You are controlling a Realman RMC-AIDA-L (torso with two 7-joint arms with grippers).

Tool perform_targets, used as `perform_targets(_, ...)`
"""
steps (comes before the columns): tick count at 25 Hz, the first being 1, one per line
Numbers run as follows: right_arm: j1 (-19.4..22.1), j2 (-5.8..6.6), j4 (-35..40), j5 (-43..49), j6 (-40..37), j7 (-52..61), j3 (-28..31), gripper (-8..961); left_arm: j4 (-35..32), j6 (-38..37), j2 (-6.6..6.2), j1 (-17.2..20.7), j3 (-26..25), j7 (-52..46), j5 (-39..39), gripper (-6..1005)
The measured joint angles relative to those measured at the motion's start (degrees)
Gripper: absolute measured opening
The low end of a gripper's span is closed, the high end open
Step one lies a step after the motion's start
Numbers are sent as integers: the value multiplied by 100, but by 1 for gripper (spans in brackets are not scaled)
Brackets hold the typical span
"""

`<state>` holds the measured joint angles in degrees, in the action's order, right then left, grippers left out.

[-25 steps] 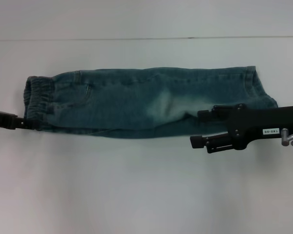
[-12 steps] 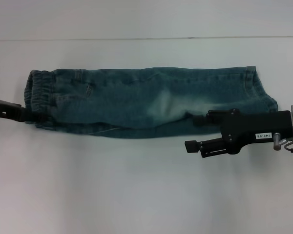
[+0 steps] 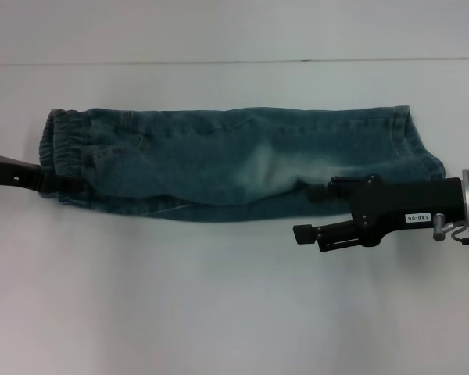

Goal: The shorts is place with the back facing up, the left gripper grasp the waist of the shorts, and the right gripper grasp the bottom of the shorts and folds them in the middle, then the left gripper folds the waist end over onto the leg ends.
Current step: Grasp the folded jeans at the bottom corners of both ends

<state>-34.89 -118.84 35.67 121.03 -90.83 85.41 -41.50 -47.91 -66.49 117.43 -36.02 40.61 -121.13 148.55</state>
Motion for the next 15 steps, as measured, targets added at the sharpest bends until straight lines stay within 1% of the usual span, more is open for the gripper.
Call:
perform_targets(7,8,2,-10,0,95,1,-10,941,-84,-35,63,-6,0,4,-22,806)
perform_targets(10,9,2,-43,-1,131,-3,-9,940,-193,-32,112,32,0,28,-46,800)
perform_targets(15,14,2,-69,1,156,-33,-8,940,-219,-64,145,44,104,118,-43,577)
